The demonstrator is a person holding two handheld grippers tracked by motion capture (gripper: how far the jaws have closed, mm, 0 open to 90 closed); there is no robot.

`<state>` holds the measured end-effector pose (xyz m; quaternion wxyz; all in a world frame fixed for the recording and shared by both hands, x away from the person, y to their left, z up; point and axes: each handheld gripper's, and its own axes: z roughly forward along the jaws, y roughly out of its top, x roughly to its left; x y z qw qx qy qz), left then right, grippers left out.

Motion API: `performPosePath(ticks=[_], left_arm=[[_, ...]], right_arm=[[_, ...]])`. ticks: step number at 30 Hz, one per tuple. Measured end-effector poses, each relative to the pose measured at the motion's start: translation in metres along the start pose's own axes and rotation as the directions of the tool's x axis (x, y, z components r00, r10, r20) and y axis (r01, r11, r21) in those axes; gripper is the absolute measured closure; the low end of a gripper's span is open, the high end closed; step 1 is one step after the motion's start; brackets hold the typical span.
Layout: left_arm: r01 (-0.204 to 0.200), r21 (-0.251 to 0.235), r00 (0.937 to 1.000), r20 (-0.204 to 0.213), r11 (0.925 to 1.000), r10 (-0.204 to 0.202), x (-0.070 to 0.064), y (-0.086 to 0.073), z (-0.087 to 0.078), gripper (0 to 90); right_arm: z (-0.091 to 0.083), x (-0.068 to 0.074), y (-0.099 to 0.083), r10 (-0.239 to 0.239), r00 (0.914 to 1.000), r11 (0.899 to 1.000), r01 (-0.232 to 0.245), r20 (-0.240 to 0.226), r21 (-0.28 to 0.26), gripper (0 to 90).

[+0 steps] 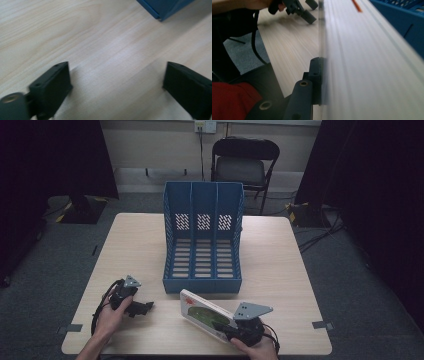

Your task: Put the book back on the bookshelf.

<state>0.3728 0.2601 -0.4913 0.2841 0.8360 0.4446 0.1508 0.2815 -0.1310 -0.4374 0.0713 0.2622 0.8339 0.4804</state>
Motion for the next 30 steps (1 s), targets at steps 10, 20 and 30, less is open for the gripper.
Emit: performPosePath(ticks=[10,20,30], left_arm=[[0.036,-0.138,0.9987,-0.032,0.9898,-0.041,0.002,-0.011,0.006,0.0],[0.037,-0.138,0.9986,-0.032,0.9898,-0.042,0.002,-0.011,0.006,0.0],[0.034,-0.135,0.9988,-0.032,0.9902,-0.038,0.002,-0.011,0.006,0.0]], right_arm=[[-0.026,0.007,0.018,-0.006,0.9999,0.999,0.007,0.016,-0.052,76.6],[-0.048,0.003,0.041,0.006,0.9960,0.995,0.003,0.089,-0.103,76.5],[-0.060,-0.018,0.058,0.047,0.9832,0.989,-0.022,0.176,-0.143,76.5]])
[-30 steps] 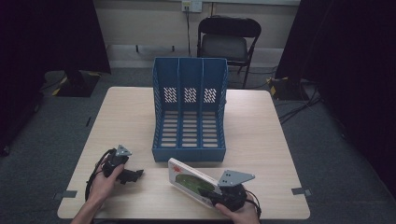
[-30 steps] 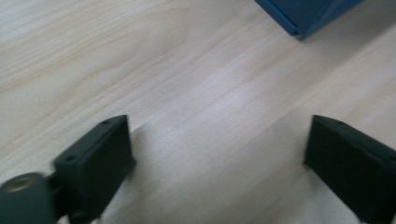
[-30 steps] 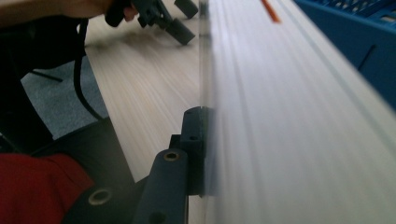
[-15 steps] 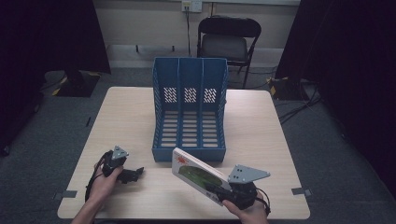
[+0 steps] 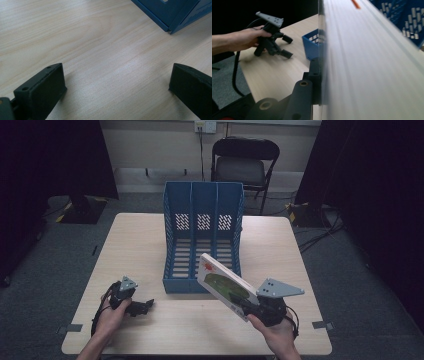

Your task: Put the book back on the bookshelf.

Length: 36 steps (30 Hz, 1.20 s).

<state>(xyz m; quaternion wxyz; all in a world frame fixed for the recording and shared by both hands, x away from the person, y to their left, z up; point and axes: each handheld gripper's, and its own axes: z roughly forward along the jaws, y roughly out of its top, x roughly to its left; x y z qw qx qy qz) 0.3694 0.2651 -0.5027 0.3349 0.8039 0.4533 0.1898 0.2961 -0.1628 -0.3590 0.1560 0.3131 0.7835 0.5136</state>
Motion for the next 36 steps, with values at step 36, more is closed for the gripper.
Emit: performPosePath(ticks=[36], left_arm=[[0.005,-0.002,1.0000,0.002,1.0000,-0.005,0.000,0.000,0.000,0.0]], right_arm=[[0.037,-0.061,0.024,0.145,0.9284,0.989,-0.134,0.342,-0.056,76.5]])
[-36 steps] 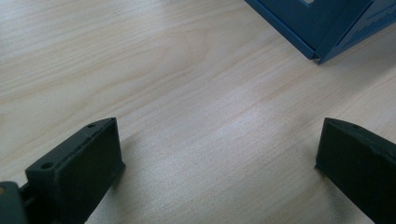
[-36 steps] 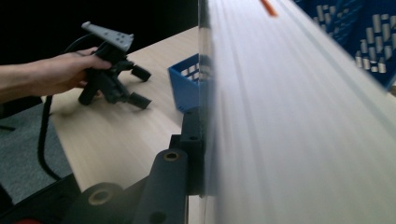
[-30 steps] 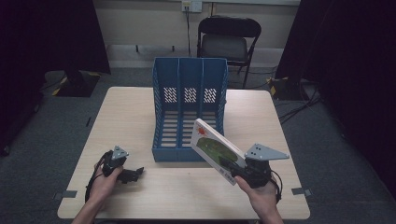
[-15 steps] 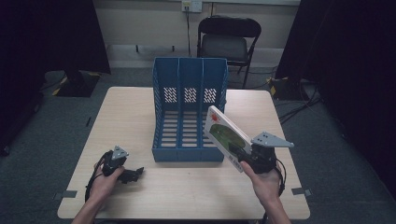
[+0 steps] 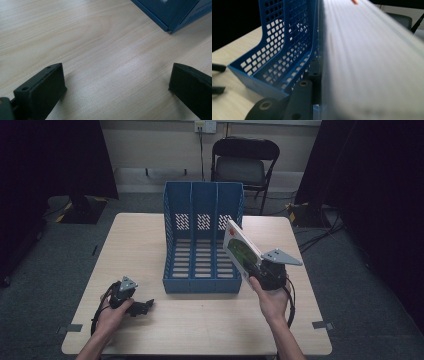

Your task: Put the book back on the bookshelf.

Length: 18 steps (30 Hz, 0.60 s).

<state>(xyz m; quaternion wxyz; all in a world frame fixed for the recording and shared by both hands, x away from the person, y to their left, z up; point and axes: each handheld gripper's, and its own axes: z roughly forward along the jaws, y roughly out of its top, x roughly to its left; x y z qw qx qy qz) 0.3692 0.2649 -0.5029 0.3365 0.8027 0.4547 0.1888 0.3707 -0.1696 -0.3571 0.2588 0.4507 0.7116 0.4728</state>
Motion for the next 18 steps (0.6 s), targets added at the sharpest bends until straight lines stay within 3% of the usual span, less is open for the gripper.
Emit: performPosePath(ticks=[8,18], left_arm=[[-0.005,0.001,1.0000,0.000,1.0000,0.005,0.000,0.000,0.000,0.0],[-0.005,0.000,1.0000,0.001,1.0000,0.005,0.000,0.000,0.000,0.0]], right_arm=[[0.029,0.001,0.009,0.040,0.9975,0.999,-0.041,0.058,0.004,76.6],[0.063,0.002,0.015,0.038,0.9911,0.999,-0.040,0.128,0.010,76.5]])
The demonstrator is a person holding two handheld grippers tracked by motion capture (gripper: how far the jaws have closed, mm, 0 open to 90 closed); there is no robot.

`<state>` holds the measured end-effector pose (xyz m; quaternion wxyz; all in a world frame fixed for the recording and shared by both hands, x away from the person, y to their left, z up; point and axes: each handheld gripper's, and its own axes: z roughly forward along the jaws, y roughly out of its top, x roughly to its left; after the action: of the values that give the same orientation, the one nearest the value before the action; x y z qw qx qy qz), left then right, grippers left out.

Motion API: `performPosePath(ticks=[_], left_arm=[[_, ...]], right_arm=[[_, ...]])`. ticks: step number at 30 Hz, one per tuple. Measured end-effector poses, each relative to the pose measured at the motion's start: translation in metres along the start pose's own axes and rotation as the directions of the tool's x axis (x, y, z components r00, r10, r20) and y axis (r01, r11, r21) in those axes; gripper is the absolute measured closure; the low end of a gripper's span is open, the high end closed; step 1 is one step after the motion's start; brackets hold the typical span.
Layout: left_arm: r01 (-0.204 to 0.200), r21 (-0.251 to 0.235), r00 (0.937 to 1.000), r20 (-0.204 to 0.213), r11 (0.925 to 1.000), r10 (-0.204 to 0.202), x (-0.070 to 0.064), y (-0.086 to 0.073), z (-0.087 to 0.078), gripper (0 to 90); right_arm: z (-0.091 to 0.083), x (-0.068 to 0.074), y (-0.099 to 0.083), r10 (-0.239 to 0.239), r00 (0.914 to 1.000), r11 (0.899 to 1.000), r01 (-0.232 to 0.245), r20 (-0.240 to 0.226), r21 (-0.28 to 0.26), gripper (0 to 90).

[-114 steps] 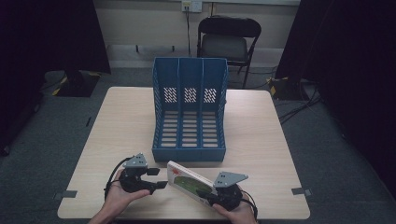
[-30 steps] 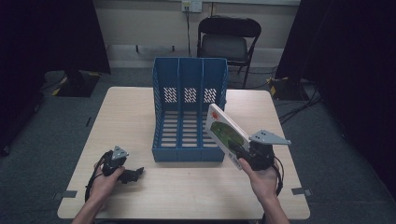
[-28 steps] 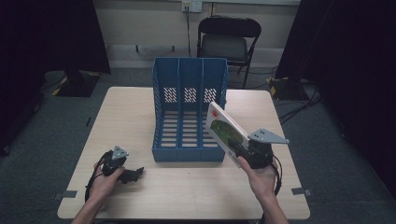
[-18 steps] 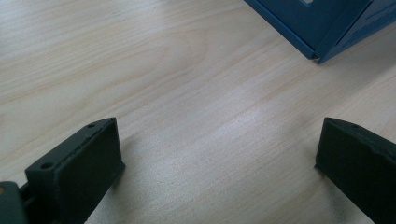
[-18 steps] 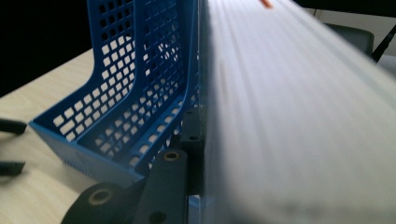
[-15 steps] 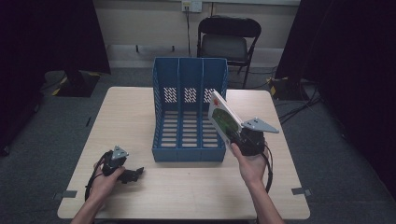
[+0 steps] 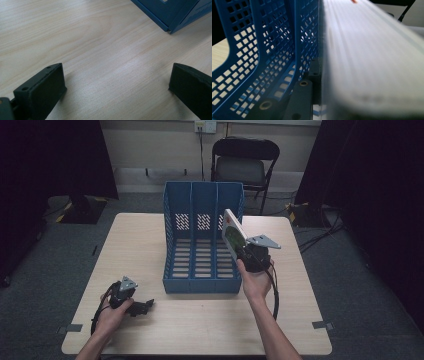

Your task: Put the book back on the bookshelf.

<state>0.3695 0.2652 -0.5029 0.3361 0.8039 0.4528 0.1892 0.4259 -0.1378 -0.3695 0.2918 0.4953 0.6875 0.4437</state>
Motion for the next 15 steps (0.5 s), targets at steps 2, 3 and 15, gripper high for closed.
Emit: performPosePath(ticks=[2,3,15], left_arm=[[0.005,-0.003,1.0000,0.002,1.0000,-0.005,0.000,0.000,0.000,0.0],[0.004,-0.002,1.0000,0.003,1.0000,-0.004,0.000,0.000,0.000,0.0],[-0.005,0.003,1.0000,0.004,1.0000,0.005,0.001,0.000,0.000,0.0]], right_arm=[[0.008,0.001,-0.001,0.006,1.0000,1.000,-0.006,0.001,0.008,76.5],[0.012,0.004,-0.002,0.003,1.0000,1.000,-0.003,0.004,0.015,76.5],[0.039,0.011,-0.005,0.040,0.9976,0.998,-0.042,0.056,0.036,76.5]])
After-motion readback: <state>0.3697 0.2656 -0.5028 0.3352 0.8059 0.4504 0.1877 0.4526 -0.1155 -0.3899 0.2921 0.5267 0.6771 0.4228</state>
